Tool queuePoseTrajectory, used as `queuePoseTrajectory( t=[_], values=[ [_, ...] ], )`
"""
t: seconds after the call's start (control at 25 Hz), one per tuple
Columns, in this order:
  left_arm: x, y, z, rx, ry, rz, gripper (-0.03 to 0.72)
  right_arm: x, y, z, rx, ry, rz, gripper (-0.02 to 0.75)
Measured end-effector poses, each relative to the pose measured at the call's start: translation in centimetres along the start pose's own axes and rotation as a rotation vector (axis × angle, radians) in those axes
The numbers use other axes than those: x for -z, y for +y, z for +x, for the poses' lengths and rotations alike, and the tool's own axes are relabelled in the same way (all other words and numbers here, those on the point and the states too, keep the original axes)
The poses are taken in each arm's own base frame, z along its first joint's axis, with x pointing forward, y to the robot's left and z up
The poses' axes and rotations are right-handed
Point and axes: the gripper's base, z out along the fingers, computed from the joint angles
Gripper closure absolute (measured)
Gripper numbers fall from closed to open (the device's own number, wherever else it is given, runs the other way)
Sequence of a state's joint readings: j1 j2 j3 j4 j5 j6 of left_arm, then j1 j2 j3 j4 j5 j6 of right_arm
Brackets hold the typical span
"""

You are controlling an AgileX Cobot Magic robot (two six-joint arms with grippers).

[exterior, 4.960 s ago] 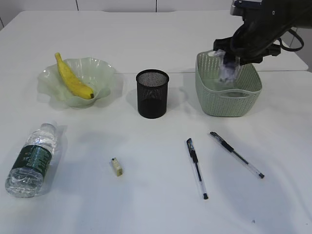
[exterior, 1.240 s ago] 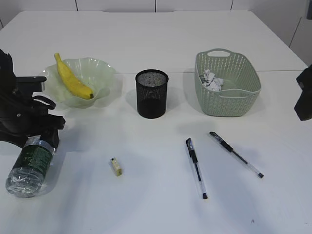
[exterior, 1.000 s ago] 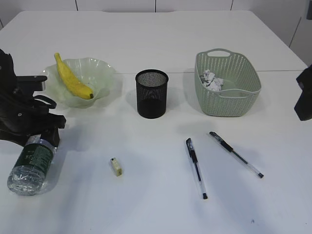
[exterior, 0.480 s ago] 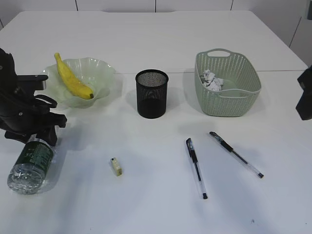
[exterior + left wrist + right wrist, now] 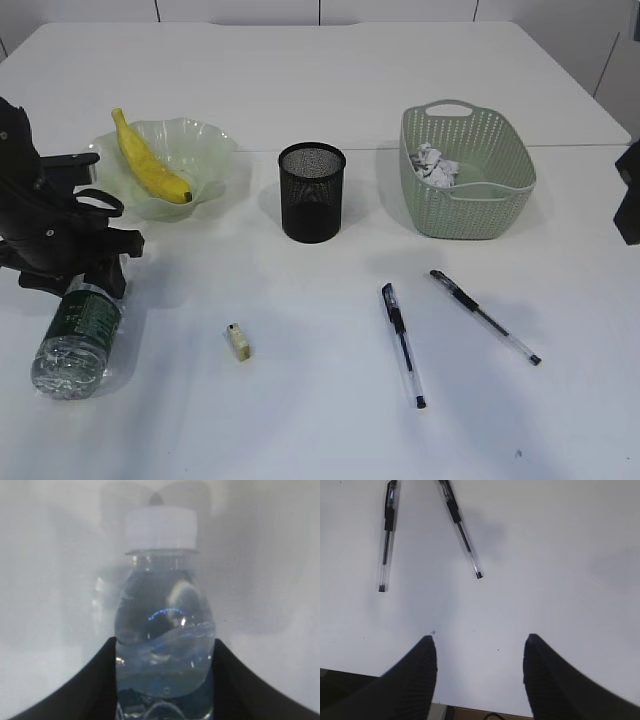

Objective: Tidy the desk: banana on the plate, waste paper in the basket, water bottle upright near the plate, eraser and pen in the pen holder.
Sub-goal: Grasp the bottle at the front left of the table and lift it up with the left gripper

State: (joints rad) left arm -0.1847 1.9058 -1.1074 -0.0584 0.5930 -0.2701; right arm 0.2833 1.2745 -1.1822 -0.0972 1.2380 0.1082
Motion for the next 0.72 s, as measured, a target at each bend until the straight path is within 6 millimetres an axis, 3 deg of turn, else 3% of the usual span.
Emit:
queuePoseTrajectory(
  t=[0.16, 0.36, 0.72],
  values=[
    [0.5, 0.2, 0.0, -0.045, -0.012, -0.021, 0.353, 0.0, 0.0, 0.0, 0.0, 0.0, 0.001, 0.326],
    [3.3, 0.5, 0.2, -0.104, -0.099, -0.035, 0.353, 0.0, 0.0, 0.0, 0.0, 0.0, 0.001, 0.326],
    [6.7, 2.1, 5.7, -0.119, -0.332, 0.039, 0.354, 0.0, 0.0, 0.0, -0.008, 0.0, 0.001, 0.326]
  ],
)
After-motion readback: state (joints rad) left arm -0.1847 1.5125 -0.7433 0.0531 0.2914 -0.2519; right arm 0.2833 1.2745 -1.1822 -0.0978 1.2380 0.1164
